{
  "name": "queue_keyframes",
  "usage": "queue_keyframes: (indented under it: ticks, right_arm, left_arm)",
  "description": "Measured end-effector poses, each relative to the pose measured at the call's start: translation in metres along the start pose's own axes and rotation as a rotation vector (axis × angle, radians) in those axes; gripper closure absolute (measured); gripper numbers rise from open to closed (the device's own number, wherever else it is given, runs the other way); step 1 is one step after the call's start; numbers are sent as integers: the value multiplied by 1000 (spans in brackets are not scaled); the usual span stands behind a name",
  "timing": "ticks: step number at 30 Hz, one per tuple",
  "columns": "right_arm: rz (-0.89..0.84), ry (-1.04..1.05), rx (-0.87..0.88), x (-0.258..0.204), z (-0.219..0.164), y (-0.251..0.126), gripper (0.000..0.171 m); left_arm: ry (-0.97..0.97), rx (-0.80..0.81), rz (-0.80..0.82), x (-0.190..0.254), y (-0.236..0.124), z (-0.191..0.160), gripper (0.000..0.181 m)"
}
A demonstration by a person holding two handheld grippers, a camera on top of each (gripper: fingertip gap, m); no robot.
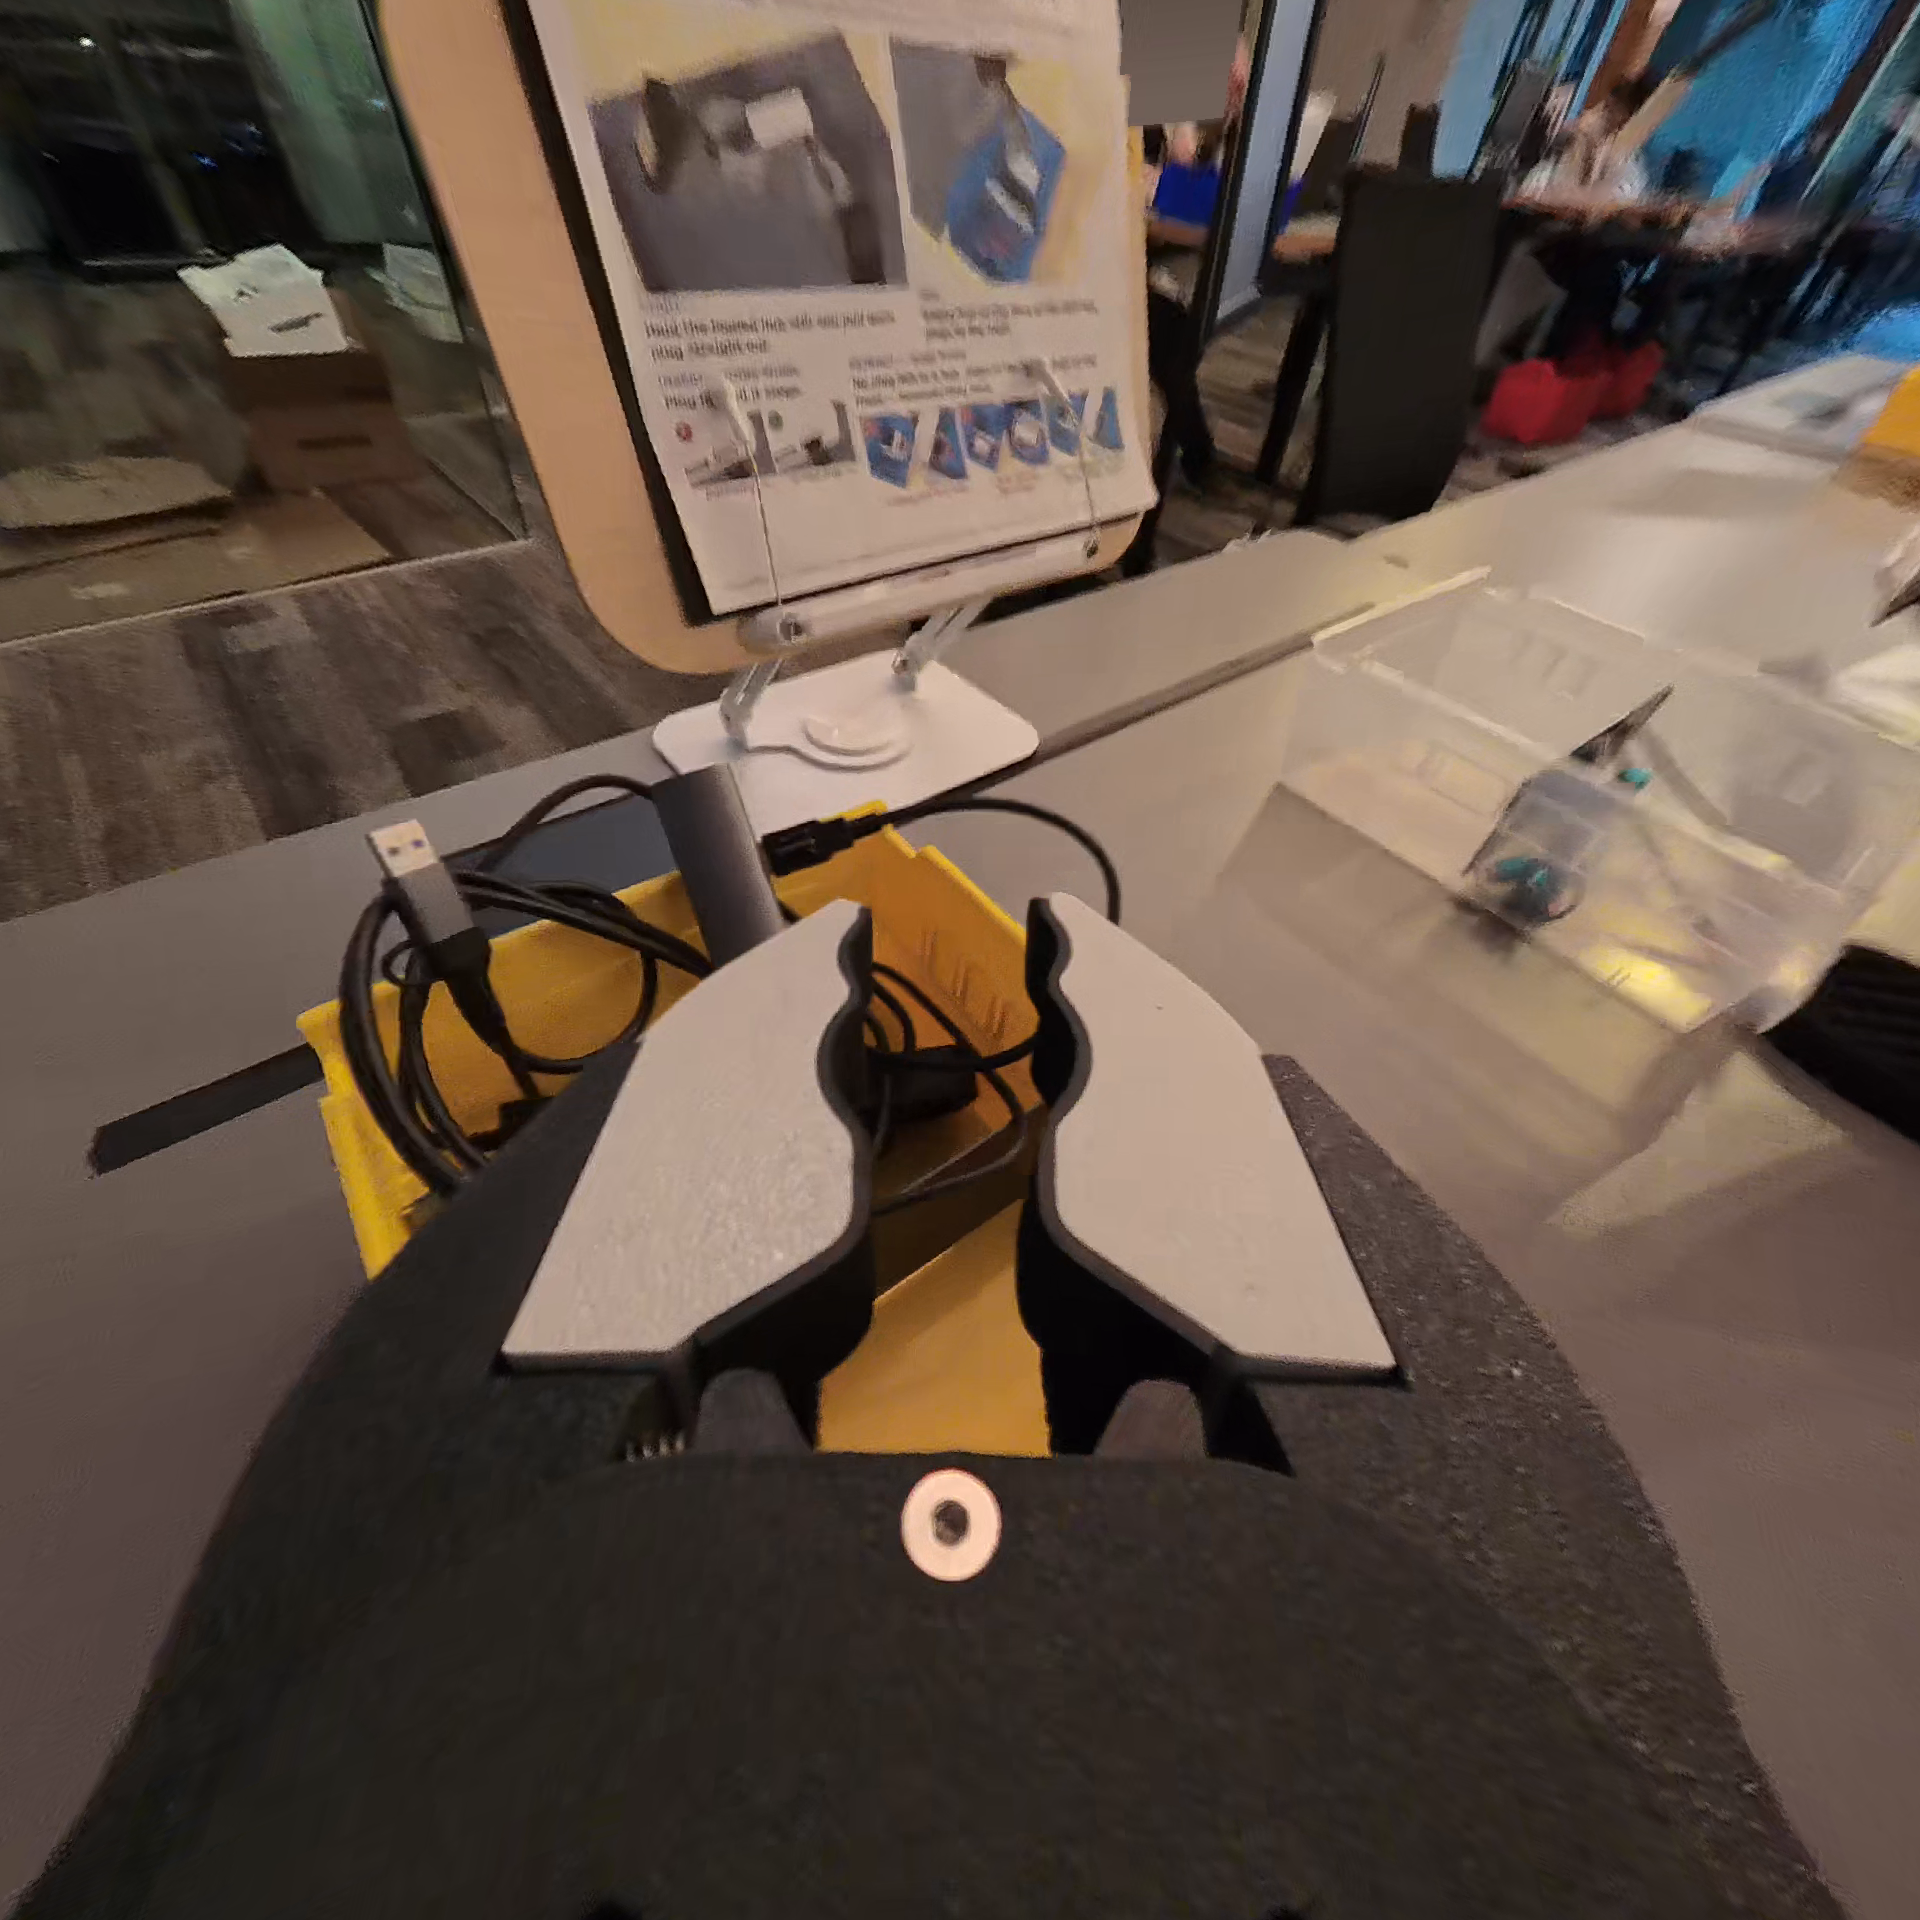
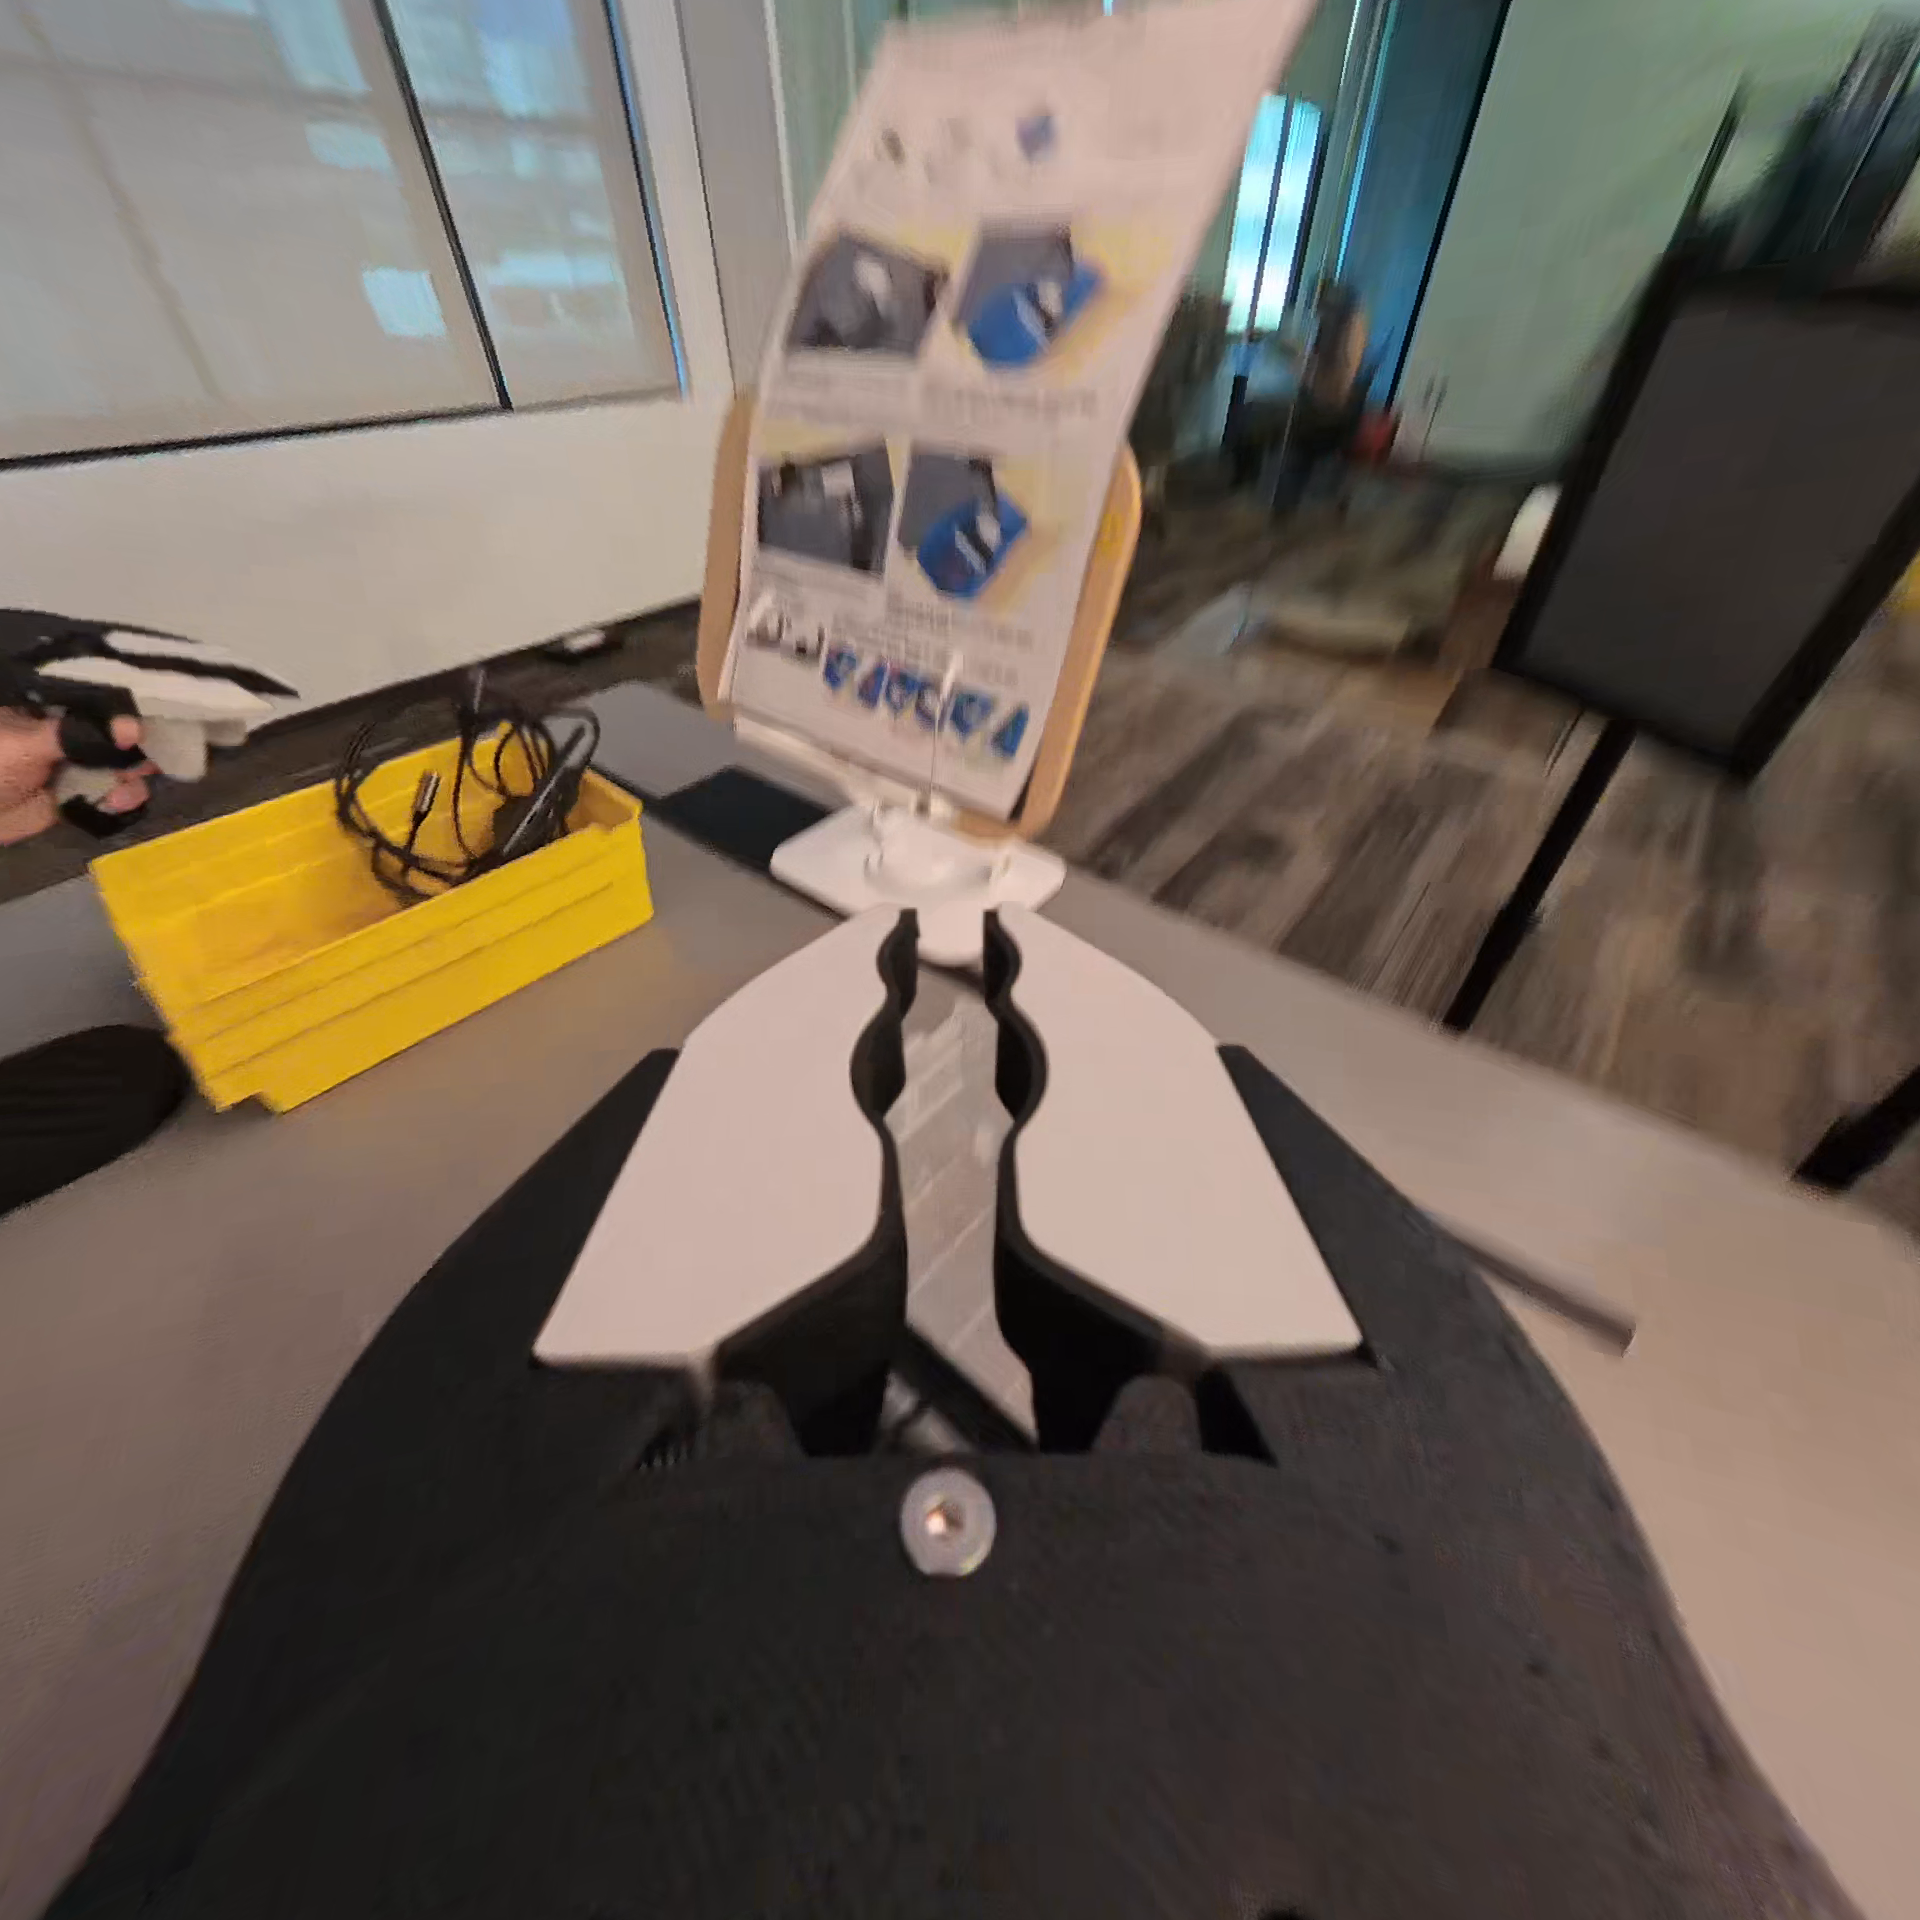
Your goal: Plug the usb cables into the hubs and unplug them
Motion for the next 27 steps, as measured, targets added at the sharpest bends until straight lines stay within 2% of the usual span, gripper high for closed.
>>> queue_keyframes:
  ticks: [4, 8, 12, 14, 19, 24, 27]
  right_arm:
    - [-74, -242, 238, -28, 16, 3, 153]
    - [-31, -268, 254, -47, 19, 16, 153]
    - [-39, -272, 256, -52, 19, 30, 151]
    - [-46, -283, 244, -53, 17, 34, 151]
    - [-64, -312, 194, -52, 11, 41, 151]
    - [-73, -315, 156, -48, 6, 43, 151]
    - [-69, -318, 151, -46, 5, 42, 151]
  left_arm:
    - [81, -110, -7, 5, 32, -15, 157]
    - [73, -94, -86, 15, 48, -15, 177]
    - [67, -125, -54, 4, 57, -18, 180]
    - [36, -171, -14, -8, 63, -20, 176]
    - [-72, -426, 140, -42, 88, -39, 162]
    - [-170, -473, 217, -63, 110, -49, 143]
    - [-171, -534, 248, -72, 115, -60, 146]
Point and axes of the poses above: each gripper's, where its closed fingertips meet, y out along the fingers, z out of its top, x = y × z across the jaws, the point moved 4 cm from there along -y, back along the fingers, and after that the axes turned 8 degrees about -z, right-handed, at the moved point
